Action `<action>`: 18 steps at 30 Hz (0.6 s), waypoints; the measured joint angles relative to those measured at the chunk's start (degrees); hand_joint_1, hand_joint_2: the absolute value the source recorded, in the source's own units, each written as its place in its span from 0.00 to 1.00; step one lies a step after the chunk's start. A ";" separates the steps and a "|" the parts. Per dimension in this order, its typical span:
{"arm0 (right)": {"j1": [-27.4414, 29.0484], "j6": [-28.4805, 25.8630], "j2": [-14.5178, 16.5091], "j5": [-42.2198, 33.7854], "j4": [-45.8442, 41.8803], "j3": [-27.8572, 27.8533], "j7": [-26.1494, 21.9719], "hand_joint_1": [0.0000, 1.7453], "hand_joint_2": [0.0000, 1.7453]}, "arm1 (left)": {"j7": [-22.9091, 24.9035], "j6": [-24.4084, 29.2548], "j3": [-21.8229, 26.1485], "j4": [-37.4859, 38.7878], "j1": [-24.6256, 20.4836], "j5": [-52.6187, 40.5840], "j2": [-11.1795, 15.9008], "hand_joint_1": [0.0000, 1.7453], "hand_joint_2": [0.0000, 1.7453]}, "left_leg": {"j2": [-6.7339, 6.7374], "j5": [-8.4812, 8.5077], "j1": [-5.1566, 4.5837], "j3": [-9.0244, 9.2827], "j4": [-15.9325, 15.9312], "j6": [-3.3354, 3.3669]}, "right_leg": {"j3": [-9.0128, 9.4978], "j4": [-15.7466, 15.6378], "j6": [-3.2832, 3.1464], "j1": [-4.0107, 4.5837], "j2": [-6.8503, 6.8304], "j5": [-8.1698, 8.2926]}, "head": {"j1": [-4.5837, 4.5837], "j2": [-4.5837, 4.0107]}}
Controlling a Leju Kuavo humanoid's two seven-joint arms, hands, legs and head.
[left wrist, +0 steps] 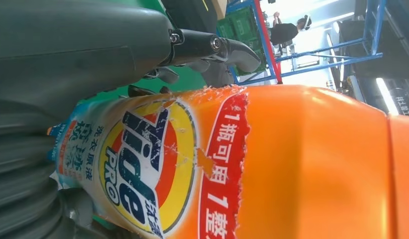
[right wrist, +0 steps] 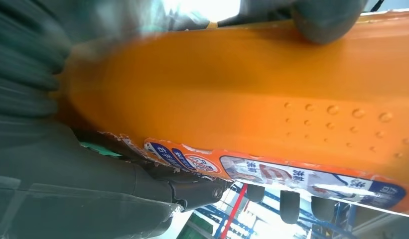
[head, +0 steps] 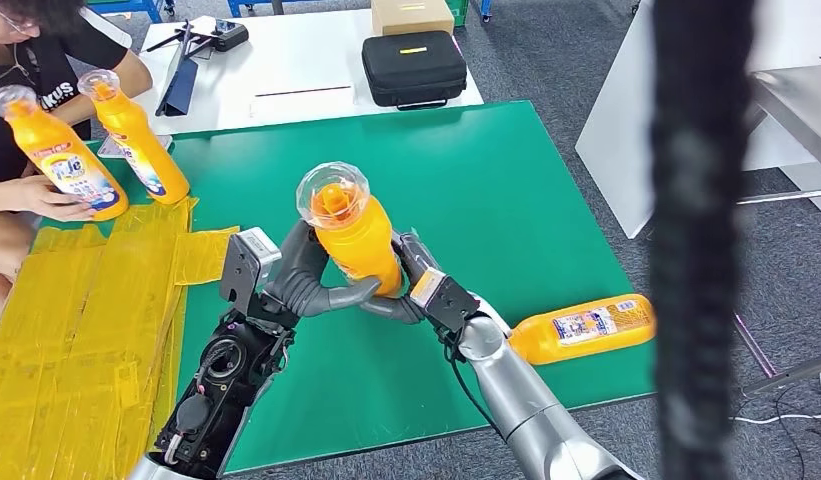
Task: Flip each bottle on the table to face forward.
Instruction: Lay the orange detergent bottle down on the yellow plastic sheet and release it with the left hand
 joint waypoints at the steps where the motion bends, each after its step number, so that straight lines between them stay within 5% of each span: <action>1: 0.00 0.00 -0.02 0.01 -0.05 0.09 0.00 1.00 1.00 | -0.03 0.00 -0.02 0.00 0.00 0.01 0.02 0.00 1.00 | 0.00 0.00 0.00 0.00 0.00 0.00 | 0.00 0.00 0.00 0.00 0.00 0.00 | 0.00 0.00; 12: -0.07 2.44 -0.34 1.35 -0.20 1.18 0.07 1.00 1.00 | -0.20 0.18 -0.20 0.08 0.08 0.07 0.32 0.04 1.00 | 0.00 -0.01 0.00 -0.01 0.00 -0.01 | 0.00 0.00 0.00 0.00 0.00 0.00 | 0.00 0.00; 16: -0.18 2.87 -0.38 2.49 -0.20 2.13 0.38 1.00 1.00 | -0.45 0.94 -0.19 0.08 0.64 0.48 0.69 1.00 1.00 | 0.00 -0.01 0.00 -0.01 0.00 -0.01 | 0.00 0.00 0.00 0.01 0.00 0.00 | -0.01 0.00; 18: -0.18 2.76 -0.38 2.56 -0.20 2.43 0.55 1.00 1.00 | -0.70 1.38 -0.16 0.07 0.99 0.85 0.80 1.00 1.00 | 0.00 0.00 0.00 -0.01 0.00 0.00 | 0.00 0.00 0.00 0.00 0.00 0.00 | -0.01 0.00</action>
